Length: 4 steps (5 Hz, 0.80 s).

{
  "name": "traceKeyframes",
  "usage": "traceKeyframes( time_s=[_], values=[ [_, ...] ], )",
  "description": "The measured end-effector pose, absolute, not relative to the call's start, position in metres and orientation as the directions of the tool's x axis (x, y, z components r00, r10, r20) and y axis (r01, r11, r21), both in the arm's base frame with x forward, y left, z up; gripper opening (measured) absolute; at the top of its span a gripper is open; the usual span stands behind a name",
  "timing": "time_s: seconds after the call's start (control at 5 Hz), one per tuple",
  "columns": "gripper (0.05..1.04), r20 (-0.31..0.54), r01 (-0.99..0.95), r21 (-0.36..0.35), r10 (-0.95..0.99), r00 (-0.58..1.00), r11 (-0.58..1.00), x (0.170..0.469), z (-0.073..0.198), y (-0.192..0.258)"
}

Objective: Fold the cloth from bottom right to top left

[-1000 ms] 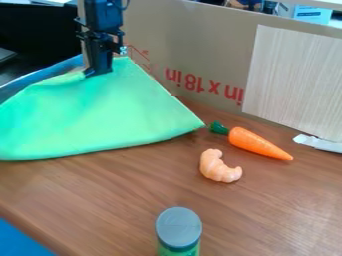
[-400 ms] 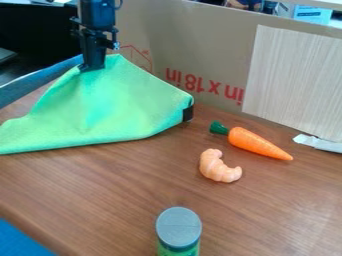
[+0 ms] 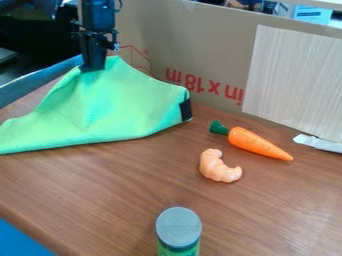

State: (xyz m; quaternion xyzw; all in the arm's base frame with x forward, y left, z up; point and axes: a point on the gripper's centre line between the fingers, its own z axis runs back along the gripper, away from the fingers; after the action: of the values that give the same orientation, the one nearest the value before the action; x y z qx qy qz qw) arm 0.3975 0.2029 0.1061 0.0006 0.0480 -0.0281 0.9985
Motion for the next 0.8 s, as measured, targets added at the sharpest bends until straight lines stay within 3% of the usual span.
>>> traceKeyframes(
  time_s=[0.2,0.4,0.6,0.8],
  values=[
    [0.482,-0.059,0.055,0.004,-0.054,0.997,0.998,0.4,0.087,0.205],
    [0.78,0.038,0.033,0.018,-0.034,0.999,0.999,0.401,0.091,0.21],
    [0.992,0.132,0.015,0.026,-0.019,0.991,1.0,0.395,0.098,0.215],
    [1.001,0.202,0.019,0.023,-0.024,0.979,1.0,0.396,0.112,0.211]
  ],
)
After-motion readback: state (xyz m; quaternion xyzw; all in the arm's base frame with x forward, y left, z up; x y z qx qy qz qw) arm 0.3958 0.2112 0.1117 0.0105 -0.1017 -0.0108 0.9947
